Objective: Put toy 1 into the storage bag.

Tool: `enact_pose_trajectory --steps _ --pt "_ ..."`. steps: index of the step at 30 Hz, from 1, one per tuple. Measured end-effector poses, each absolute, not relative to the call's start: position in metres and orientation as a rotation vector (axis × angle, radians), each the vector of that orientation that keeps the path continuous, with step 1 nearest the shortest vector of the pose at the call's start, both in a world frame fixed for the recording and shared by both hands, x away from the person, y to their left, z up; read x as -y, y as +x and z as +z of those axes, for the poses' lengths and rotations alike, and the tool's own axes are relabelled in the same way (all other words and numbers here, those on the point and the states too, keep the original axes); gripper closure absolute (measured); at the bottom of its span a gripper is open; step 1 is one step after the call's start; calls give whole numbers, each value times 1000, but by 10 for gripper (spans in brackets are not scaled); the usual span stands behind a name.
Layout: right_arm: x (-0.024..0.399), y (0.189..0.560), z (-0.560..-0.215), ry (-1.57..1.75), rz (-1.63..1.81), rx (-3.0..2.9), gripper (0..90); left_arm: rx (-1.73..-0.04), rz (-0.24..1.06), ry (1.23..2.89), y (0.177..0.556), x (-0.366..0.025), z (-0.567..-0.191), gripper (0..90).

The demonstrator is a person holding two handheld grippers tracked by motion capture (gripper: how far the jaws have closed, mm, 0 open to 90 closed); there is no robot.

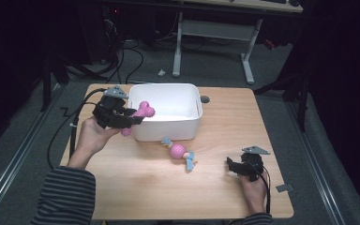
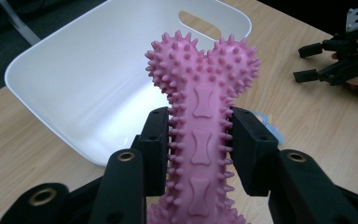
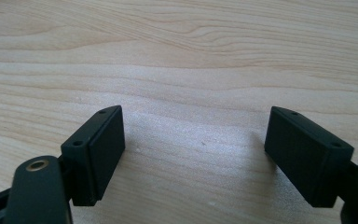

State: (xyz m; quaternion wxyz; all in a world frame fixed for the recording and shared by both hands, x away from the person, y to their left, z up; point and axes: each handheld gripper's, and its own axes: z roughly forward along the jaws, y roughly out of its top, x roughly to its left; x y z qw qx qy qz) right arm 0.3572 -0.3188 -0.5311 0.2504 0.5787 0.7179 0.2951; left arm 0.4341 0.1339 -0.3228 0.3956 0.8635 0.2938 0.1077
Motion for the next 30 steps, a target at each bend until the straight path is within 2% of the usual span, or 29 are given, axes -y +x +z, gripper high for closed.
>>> enact_pose_trajectory --steps 30 --pt "319 358 -531 1567 803 -1961 200 -766 266 2217 484 -96 -323 599"
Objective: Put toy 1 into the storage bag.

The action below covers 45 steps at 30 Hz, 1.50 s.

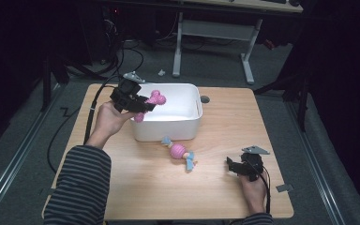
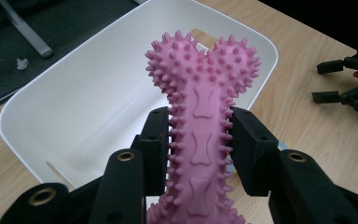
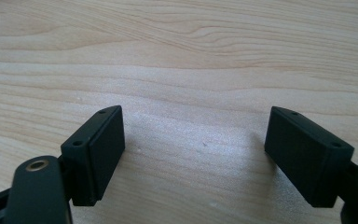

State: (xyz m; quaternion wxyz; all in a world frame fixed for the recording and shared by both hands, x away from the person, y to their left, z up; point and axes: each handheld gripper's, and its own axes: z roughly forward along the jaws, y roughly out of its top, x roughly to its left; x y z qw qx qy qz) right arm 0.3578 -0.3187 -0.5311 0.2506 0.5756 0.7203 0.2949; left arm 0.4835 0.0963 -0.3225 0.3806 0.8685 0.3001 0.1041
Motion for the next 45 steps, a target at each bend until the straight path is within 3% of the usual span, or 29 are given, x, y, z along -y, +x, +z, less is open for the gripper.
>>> enact_pose_trajectory --steps 45 --pt "318 358 -531 1567 805 -1966 201 -857 326 2285 526 -62 -368 588"
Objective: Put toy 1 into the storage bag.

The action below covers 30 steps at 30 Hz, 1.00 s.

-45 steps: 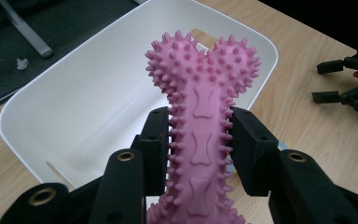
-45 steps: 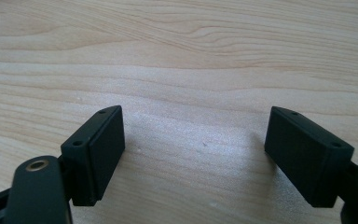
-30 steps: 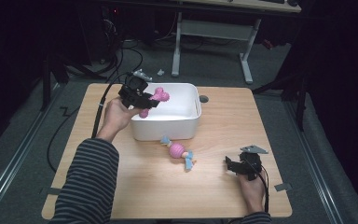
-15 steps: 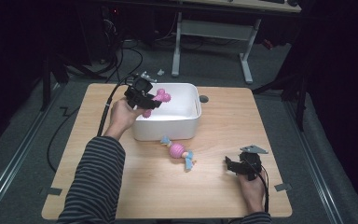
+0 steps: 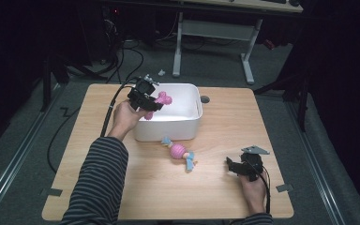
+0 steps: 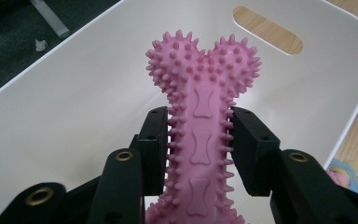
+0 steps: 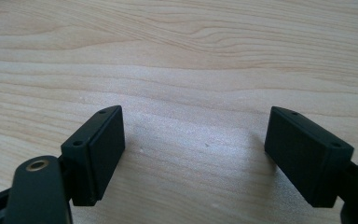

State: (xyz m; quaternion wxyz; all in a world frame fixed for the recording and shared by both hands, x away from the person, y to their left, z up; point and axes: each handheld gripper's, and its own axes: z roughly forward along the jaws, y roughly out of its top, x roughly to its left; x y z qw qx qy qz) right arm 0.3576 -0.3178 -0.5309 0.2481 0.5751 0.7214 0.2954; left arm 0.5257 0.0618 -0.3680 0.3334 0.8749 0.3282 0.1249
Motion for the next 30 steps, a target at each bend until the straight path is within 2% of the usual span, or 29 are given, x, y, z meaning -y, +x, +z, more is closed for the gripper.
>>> enact_pose_trajectory --steps 18,22,30 --pt "318 358 -531 1567 805 -1967 200 -897 275 2325 530 -62 -385 567" --pt "318 358 -531 1567 805 -1967 200 -898 275 2323 529 -61 -385 494" --pt "318 358 -531 1566 806 -1969 200 -906 301 2291 523 -69 -377 429"
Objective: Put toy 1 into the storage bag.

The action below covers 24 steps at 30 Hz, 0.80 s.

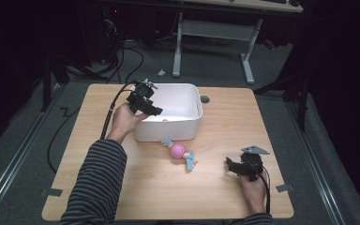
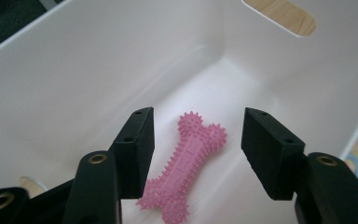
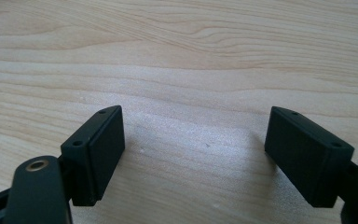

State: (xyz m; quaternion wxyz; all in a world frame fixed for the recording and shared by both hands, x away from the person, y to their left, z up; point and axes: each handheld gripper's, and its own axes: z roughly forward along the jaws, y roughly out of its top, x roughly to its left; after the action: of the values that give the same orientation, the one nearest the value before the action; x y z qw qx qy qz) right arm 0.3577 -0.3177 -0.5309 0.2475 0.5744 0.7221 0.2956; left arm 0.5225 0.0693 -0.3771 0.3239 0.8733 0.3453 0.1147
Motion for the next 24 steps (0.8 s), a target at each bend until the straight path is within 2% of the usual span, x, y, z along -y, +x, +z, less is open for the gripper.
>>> enact_pose_trajectory --steps 6,24 --pt "318 358 -531 1566 806 -1969 200 -910 339 2223 513 -82 -364 387" --pt "318 358 -531 1566 806 -1968 200 -931 412 2104 481 -130 -345 381"
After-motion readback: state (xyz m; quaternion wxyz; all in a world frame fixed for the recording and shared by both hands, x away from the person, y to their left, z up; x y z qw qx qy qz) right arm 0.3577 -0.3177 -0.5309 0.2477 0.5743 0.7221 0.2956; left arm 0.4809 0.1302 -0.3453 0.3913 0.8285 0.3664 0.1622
